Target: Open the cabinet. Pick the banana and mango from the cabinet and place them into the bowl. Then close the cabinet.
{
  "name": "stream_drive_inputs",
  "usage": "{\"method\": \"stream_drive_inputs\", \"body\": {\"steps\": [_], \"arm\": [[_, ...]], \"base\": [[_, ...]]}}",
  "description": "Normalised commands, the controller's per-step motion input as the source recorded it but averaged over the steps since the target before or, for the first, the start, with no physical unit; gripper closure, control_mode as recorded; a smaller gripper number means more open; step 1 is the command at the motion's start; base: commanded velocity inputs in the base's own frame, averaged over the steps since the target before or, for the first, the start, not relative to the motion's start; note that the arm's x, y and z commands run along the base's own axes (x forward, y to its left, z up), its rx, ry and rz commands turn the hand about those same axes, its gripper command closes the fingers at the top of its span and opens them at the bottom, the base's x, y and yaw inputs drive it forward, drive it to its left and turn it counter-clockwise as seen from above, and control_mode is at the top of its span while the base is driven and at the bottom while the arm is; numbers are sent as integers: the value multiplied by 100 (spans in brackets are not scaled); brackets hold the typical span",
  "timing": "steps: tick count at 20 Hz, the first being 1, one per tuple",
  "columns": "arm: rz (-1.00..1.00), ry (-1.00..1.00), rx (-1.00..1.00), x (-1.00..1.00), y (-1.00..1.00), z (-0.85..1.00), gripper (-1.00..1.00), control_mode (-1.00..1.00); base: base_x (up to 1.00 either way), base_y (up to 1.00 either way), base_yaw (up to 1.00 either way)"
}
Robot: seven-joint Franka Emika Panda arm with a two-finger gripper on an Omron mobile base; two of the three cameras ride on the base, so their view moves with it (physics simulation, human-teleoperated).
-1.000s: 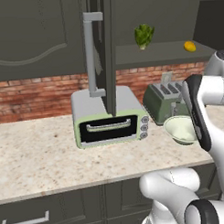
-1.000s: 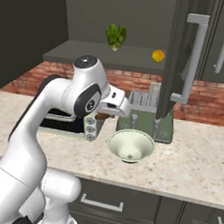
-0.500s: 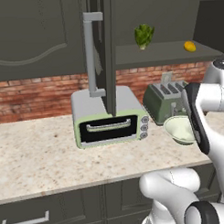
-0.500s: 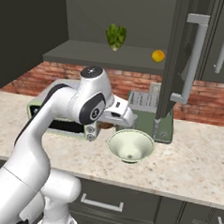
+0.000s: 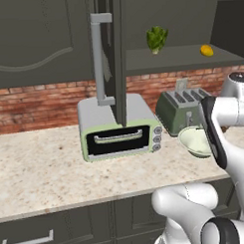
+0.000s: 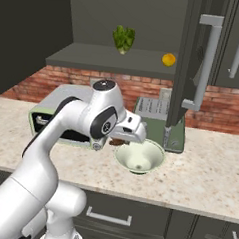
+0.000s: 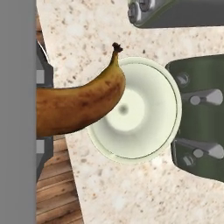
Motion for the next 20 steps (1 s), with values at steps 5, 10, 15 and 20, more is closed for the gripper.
{"method": "stream_drive_inputs", "body": {"steps": [5,10,15,20], "arm": [[0,3,0,8,-9,-20,100,-100],[0,2,0,16,-5,-18,100,-100],[0,0,0,20,-5,-22,100,-100],[0,0,0,12,-10,-25,100,-100]], "base": [[0,0,0],[0,0,0],[0,0,0],[0,0,0]]}}
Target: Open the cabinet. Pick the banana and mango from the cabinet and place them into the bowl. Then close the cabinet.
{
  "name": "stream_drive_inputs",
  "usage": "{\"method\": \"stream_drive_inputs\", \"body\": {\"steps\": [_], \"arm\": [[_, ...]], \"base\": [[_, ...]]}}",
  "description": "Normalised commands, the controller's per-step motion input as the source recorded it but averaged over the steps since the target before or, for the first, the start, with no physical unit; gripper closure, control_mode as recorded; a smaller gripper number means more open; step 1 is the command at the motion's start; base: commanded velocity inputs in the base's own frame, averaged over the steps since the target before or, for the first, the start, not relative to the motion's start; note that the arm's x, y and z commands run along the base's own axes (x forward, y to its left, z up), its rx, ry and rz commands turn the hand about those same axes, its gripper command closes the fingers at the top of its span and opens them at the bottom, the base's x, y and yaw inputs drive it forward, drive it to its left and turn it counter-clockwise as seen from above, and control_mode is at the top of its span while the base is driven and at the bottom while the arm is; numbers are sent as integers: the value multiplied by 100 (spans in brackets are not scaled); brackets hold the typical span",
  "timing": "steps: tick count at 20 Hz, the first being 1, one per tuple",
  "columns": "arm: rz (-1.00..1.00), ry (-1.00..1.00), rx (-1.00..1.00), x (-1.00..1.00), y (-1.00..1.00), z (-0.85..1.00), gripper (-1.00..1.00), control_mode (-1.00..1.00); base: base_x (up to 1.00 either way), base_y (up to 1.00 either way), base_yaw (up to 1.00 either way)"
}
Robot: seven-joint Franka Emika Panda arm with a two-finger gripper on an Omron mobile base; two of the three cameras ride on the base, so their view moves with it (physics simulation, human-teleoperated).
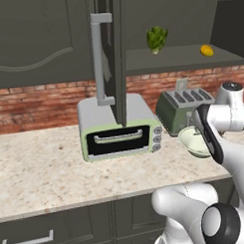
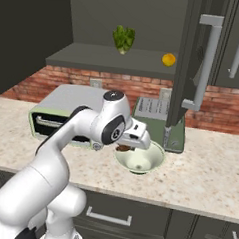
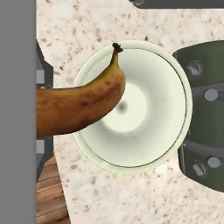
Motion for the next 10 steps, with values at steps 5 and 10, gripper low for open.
{"method": "stream_drive_inputs", "body": {"steps": [5,10], "arm": [[0,0,0,6,-10,-31,100,-100],[0,0,0,12,-6,-29,100,-100]], "base": [[0,0,0],[0,0,0]]}}
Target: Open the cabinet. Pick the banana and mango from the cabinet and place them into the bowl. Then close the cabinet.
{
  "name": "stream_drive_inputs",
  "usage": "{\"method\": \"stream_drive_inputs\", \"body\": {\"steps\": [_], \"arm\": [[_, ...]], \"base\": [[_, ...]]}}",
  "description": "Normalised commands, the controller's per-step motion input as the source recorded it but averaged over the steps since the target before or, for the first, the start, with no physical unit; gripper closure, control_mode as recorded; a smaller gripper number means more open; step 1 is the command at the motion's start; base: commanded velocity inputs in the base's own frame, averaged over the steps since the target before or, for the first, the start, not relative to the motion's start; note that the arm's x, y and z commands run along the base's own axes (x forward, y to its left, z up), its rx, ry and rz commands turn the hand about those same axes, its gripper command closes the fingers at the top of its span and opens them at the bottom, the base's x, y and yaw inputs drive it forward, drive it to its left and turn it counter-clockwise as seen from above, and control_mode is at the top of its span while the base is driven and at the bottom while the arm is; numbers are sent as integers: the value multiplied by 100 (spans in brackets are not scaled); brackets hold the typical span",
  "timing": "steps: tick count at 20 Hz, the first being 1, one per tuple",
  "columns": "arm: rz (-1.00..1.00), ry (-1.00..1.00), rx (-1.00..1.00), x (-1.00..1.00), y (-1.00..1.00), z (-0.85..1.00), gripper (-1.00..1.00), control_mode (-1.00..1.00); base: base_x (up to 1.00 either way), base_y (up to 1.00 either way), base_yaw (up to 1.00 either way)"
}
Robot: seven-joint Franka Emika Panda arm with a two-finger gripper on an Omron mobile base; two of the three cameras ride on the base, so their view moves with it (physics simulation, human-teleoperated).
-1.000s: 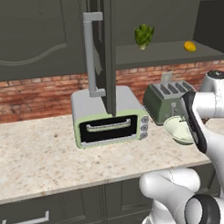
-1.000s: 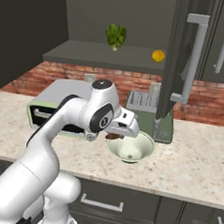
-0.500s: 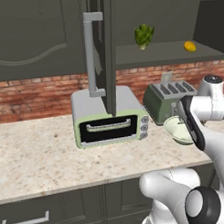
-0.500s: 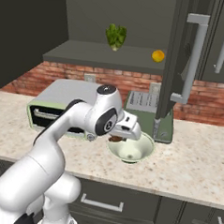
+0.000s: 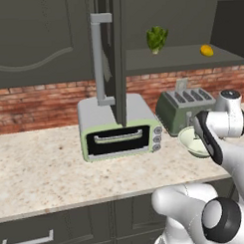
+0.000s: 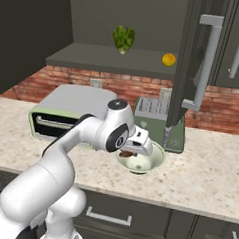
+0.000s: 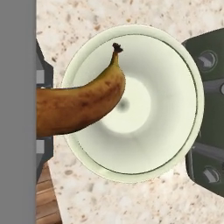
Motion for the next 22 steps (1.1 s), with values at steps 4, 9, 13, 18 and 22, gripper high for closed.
{"method": "stream_drive_inputs", "body": {"steps": [4,9,13,18,22], "arm": [[0,0,0,15,-7,-23,100,-100],[0,0,0,11,-8,-20,100,-100],[0,0,0,9,-6,-21,100,-100],[0,1,0,9,-6,-11,100,-100],[0,1,0,6,-9,-4,100,-100]], "base": [[0,0,0],[0,0,0],[0,0,0],[0,0,0],[0,0,0]]}}
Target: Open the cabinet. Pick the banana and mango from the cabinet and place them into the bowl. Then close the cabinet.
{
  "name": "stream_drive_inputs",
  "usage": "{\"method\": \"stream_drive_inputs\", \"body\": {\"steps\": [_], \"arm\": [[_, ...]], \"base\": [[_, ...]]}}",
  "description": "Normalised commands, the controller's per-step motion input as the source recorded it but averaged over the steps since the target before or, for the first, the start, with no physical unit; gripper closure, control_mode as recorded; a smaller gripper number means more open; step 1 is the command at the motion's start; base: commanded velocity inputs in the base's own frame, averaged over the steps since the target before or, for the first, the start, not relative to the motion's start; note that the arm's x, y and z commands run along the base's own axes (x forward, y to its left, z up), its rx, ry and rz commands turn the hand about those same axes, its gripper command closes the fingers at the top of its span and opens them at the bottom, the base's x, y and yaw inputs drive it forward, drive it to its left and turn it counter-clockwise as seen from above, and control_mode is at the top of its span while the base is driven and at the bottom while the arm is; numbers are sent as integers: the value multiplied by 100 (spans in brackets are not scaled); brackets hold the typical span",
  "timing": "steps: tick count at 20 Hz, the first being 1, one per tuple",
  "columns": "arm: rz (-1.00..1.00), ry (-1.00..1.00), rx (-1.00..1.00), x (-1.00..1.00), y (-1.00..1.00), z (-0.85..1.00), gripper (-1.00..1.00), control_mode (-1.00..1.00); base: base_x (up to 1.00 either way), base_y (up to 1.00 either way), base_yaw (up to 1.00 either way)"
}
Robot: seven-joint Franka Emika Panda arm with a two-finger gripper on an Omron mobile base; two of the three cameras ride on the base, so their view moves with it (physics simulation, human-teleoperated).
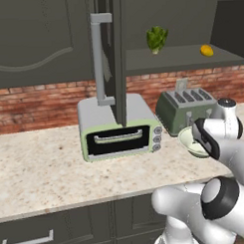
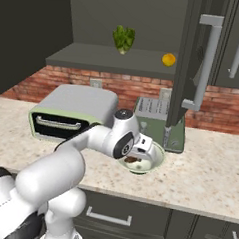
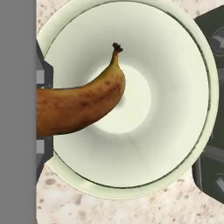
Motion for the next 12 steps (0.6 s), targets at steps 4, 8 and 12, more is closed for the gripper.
{"method": "stream_drive_inputs", "body": {"steps": [4,8,12], "arm": [[0,1,0,3,-6,-7,100,-100],[0,0,0,6,-6,-17,100,-100],[0,0,0,14,-3,-21,100,-100]], "base": [[0,0,0],[0,0,0],[0,0,0]]}}
